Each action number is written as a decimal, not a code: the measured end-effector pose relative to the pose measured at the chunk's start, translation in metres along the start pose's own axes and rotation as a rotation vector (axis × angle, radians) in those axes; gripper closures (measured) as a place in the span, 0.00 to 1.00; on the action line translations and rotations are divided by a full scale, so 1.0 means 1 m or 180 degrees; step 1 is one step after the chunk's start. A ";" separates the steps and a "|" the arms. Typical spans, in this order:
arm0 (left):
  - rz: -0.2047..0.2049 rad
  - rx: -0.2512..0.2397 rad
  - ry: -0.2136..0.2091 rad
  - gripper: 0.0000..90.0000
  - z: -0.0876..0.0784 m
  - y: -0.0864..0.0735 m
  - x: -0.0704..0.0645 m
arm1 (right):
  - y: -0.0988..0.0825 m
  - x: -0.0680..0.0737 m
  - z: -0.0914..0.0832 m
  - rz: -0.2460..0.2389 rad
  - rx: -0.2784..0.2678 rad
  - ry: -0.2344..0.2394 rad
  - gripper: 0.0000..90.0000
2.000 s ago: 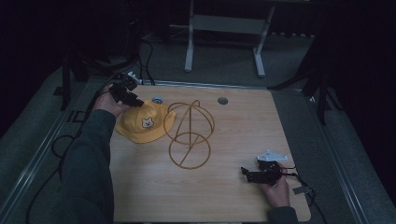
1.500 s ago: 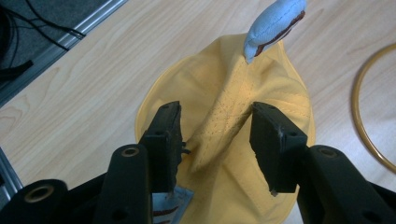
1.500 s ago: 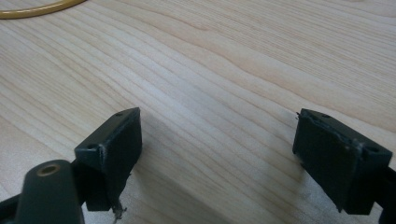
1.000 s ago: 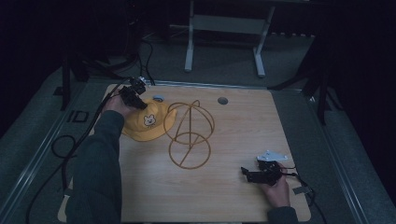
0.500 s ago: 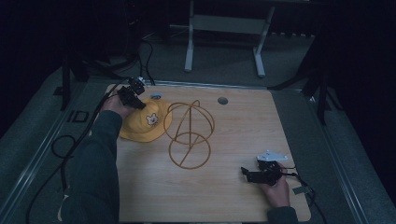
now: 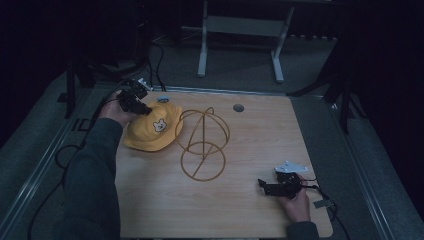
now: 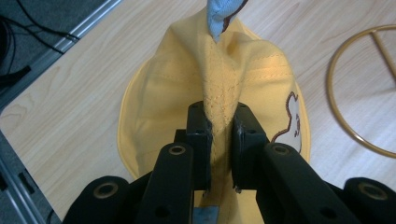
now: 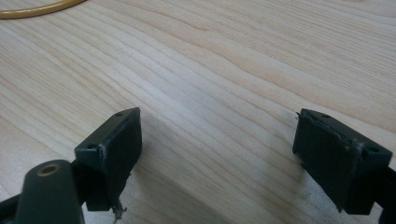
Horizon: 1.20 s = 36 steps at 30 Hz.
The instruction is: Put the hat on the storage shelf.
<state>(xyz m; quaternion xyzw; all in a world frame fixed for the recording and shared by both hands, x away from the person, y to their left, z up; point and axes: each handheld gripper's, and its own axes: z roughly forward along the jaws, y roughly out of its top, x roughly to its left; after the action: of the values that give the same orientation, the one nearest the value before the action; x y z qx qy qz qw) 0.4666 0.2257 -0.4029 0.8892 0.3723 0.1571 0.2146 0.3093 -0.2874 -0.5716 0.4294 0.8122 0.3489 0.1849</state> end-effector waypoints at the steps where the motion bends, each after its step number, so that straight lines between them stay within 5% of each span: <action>1: -0.0008 -0.0029 -0.0008 0.89 -0.003 -0.001 0.000 | 0.000 0.000 0.000 0.0000 0.0000 0.0000 0.17; 36: 0.0188 -0.0250 -0.0212 0.89 -0.057 -0.012 -0.006 | 0.000 0.000 0.000 -0.0002 -0.0002 -0.0001 0.17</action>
<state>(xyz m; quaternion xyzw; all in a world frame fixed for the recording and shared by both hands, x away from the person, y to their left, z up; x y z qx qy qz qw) 0.4305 0.2443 -0.3607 0.8954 0.3321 0.1481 0.2569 0.3093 -0.2875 -0.5716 0.4291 0.8123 0.3489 0.1853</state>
